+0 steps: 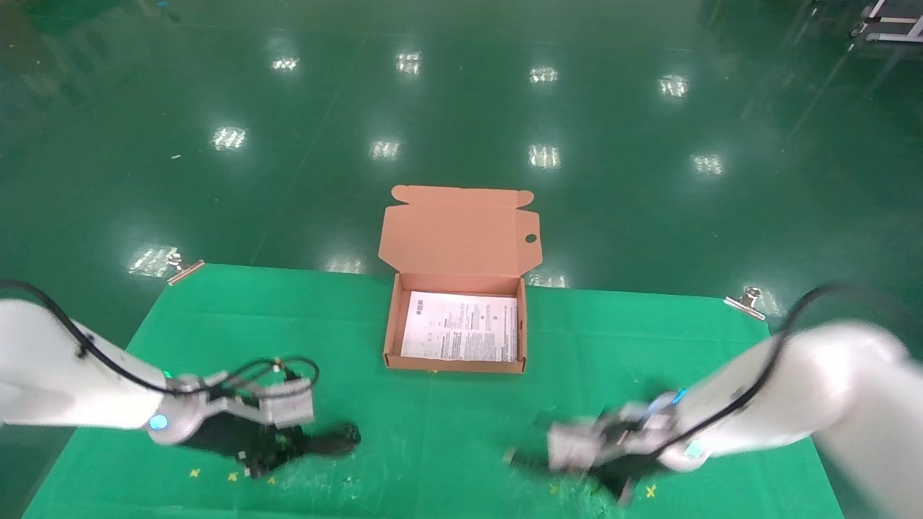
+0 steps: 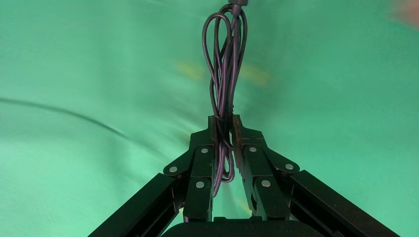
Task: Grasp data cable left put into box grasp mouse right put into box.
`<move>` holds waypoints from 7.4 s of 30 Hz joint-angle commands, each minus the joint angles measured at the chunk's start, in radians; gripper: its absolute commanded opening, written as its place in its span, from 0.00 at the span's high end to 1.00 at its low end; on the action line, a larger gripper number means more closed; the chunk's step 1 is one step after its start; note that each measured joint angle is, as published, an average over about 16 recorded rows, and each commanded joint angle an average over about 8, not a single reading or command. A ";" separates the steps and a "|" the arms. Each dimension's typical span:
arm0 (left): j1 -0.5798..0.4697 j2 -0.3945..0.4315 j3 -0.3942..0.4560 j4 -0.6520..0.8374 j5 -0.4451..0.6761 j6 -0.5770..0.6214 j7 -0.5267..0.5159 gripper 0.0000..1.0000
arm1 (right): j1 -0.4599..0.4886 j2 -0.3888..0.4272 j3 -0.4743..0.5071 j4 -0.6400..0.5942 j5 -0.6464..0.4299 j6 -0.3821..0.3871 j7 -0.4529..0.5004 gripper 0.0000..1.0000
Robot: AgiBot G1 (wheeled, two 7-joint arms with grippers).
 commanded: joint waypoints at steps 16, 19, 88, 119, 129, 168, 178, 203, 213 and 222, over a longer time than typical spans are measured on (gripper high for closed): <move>-0.111 -0.084 -0.034 -0.361 0.041 -0.118 -0.023 1.00 | 0.213 0.082 0.124 0.302 -0.165 0.155 0.233 1.00; -0.123 -0.076 -0.041 -0.411 0.057 -0.168 -0.033 1.00 | 0.242 0.025 0.138 0.261 -0.149 0.216 0.201 1.00; -0.180 -0.107 0.022 -0.545 0.466 -0.226 -0.463 1.00 | 0.234 -0.305 -0.264 -0.216 0.366 0.554 -0.065 1.00; -0.159 -0.091 0.024 -0.552 0.456 -0.233 -0.467 1.00 | 0.187 -0.279 -0.365 -0.271 0.499 0.613 -0.006 0.00; -0.109 -0.032 0.028 -0.504 0.402 -0.285 -0.421 1.00 | 0.194 -0.261 -0.376 -0.264 0.485 0.624 0.032 0.00; 0.062 0.237 0.170 -0.228 -0.195 -0.603 0.262 0.57 | 0.342 0.253 -0.421 0.317 0.132 0.607 0.483 0.00; 0.055 0.238 0.190 -0.221 -0.237 -0.594 0.282 0.00 | 0.346 0.264 -0.422 0.342 0.095 0.601 0.510 0.00; -0.002 0.136 0.119 -0.296 -0.298 -0.586 0.184 0.00 | 0.410 0.268 -0.417 0.385 0.045 0.493 0.424 0.00; 0.072 0.029 0.009 -0.397 -0.424 -0.430 0.116 0.00 | 0.279 0.297 -0.230 0.381 0.232 0.352 0.335 0.00; 0.143 -0.073 -0.096 -0.492 -0.543 -0.281 0.051 0.00 | 0.150 0.325 -0.046 0.375 0.419 0.220 0.250 0.00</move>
